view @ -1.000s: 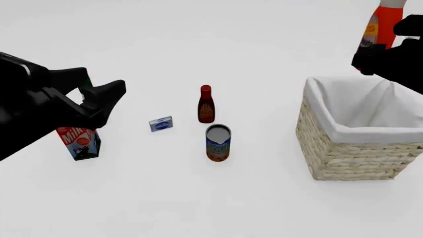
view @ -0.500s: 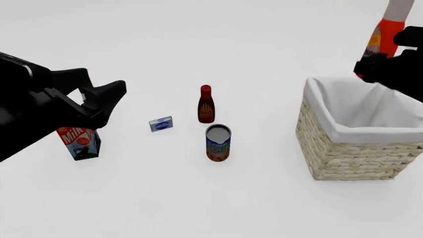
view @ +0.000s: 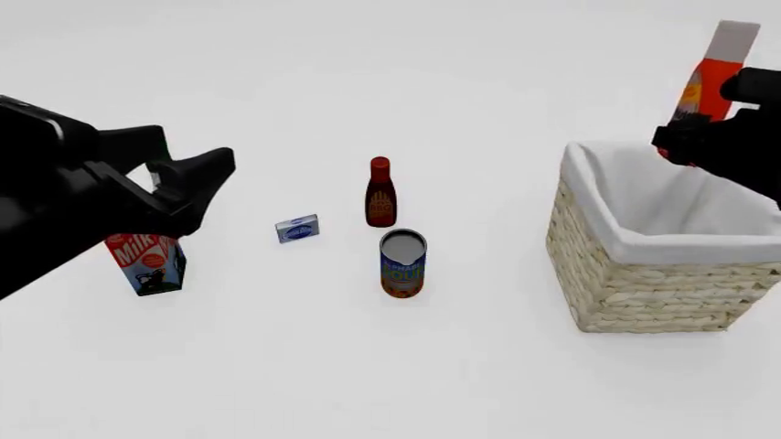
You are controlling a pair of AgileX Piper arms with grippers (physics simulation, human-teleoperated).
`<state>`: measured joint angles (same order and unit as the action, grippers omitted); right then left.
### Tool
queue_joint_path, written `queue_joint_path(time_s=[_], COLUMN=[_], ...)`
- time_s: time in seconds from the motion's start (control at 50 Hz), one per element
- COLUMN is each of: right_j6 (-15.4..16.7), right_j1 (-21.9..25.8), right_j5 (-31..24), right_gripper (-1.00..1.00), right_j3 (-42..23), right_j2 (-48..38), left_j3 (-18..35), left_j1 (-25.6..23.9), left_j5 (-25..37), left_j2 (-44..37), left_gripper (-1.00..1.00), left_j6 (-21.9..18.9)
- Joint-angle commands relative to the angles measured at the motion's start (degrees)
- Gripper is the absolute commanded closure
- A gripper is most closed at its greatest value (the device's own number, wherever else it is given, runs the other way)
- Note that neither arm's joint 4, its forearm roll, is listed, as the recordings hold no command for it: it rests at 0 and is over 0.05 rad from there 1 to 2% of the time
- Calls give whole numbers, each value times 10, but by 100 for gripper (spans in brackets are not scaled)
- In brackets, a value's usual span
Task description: Pick the ketchup and place it in the basket.
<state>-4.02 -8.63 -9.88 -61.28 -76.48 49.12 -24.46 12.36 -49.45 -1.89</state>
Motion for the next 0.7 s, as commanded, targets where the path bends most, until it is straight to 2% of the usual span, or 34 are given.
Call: queue_joint_path(time_s=[0.02,0.24,0.7], right_j6=[-9,-22,-14], right_j1=[-17,-31,-36], right_j5=[10,24,14], right_gripper=[100,100,100], right_j3=[3,15,1], right_j2=[-13,-21,-67], left_j3=[-1,0,-11], left_j1=[-2,-2,1], left_j5=[-2,-3,-18], left_j2=[-3,-4,-11], left_gripper=[-100,-100,-100], left_j6=[1,-1,4])
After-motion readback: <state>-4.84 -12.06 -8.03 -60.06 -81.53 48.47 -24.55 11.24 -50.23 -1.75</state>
